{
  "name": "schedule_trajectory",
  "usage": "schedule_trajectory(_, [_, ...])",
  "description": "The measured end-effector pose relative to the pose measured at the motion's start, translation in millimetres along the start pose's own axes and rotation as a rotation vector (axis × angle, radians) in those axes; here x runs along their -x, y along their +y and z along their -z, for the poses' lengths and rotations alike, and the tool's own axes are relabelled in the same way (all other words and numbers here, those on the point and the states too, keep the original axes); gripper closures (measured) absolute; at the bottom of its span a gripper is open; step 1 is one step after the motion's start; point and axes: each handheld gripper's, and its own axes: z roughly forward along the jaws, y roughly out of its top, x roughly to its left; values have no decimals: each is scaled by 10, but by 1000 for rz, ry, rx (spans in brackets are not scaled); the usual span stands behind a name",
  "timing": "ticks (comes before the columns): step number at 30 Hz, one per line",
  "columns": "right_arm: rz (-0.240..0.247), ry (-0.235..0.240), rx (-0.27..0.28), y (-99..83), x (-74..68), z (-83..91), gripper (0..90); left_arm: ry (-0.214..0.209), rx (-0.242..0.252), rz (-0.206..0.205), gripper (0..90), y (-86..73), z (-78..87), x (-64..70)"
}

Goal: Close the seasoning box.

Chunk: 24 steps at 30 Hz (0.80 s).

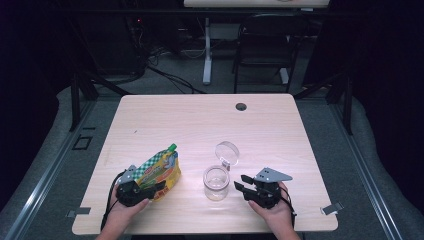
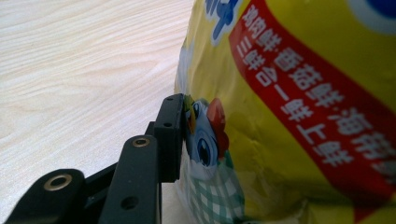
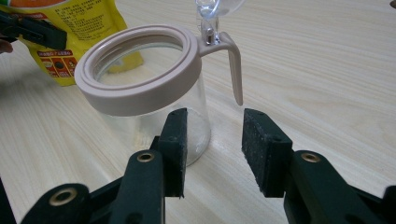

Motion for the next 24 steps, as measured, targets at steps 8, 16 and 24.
schedule_trajectory(8, [0, 2, 2, 0, 0, -3, 609, 1, 11, 3, 632, -12, -1, 9])
schedule_trajectory(16, [2, 1, 1, 0, 3, -1, 609, 0, 10, -9, 644, -13, 4, 24])
schedule_trajectory(24, [7, -3, 8, -2, -1, -5, 608, 36, 9, -44, 647, 5, 35, 60])
